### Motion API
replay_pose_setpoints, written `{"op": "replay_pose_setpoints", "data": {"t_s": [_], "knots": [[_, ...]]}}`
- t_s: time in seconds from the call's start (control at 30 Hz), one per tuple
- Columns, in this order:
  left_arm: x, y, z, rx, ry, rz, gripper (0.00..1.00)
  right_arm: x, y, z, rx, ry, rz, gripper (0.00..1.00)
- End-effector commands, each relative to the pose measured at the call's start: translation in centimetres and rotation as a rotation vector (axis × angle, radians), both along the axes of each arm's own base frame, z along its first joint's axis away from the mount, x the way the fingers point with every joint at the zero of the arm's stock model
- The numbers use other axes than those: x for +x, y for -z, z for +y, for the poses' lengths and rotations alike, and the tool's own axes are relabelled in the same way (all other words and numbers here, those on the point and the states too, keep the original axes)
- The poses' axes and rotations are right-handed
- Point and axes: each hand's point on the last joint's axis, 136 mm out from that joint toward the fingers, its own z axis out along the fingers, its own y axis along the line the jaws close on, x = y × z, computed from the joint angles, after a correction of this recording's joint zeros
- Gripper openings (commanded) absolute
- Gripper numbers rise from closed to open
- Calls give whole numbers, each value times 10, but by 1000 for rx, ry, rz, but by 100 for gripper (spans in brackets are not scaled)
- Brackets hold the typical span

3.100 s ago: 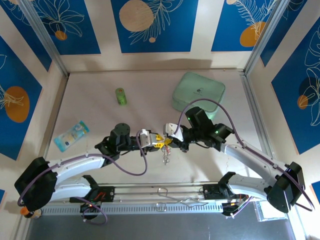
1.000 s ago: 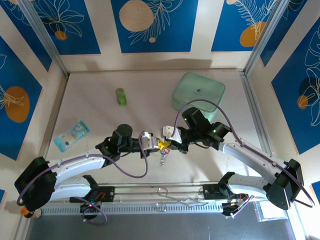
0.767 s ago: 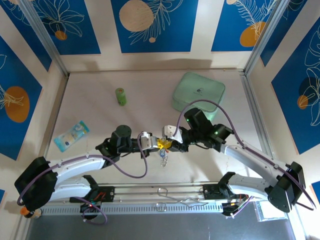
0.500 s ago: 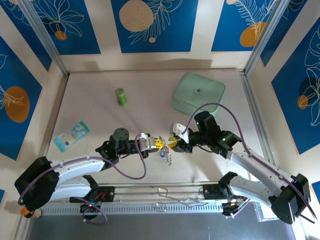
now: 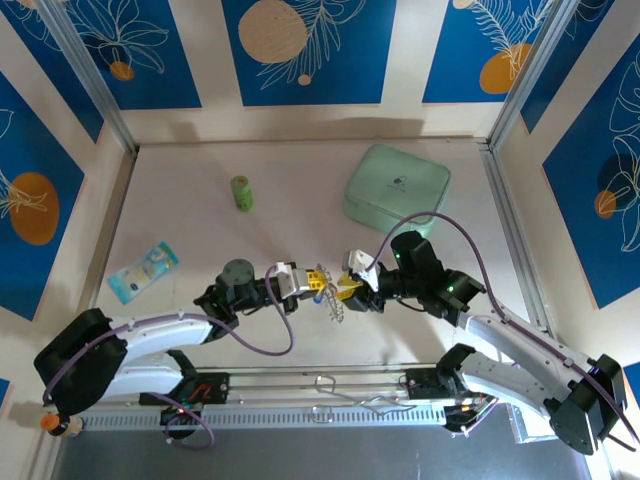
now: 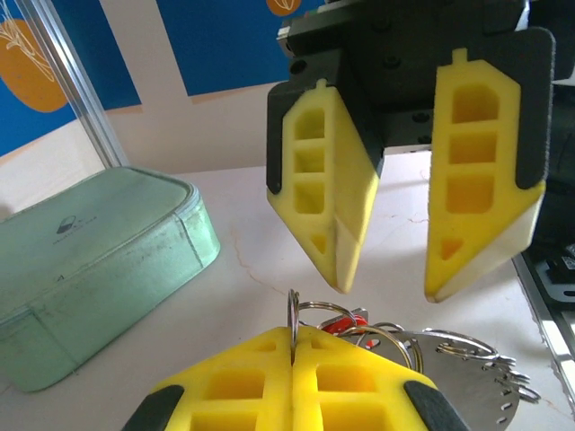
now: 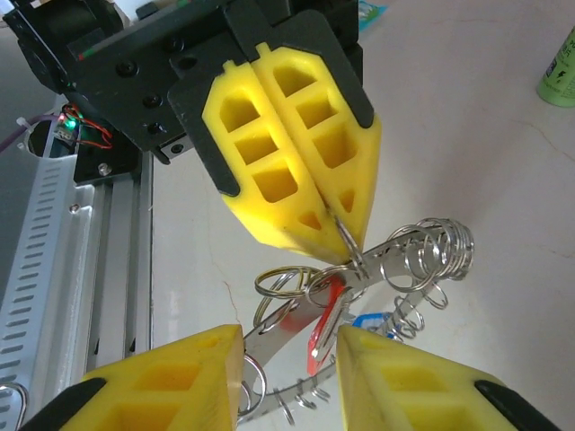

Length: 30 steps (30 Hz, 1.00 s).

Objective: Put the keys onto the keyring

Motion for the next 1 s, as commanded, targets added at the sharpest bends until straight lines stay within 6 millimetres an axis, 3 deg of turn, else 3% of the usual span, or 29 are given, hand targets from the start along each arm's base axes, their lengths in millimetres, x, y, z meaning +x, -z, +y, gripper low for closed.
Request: {"op": "replay_pose_setpoints", "data": {"t_s": [0.0,0.2,0.47,0.63,0.8,0.97], "knots": [[-4,-14,-2,-57,17,-23,0,0,5,-3,-19,21,-1,34],[-7,-13,-3,-58,35,-12,0,12,12,-3,-64,61,-31,34],[-7,-17,-5,-67,45,-13,0,10,14,3,-68,16,-26,33],[-9,-22,-6,-75,58,-17,0,16,11,6,-67,25,-51,24],[-12,-24,-6,-82,75,-18,0,18,14,4,-89,31,-62,7],[-17,-30,-7,-104,108,-30,0,19,25,3,-126,25,-41,2]]}}
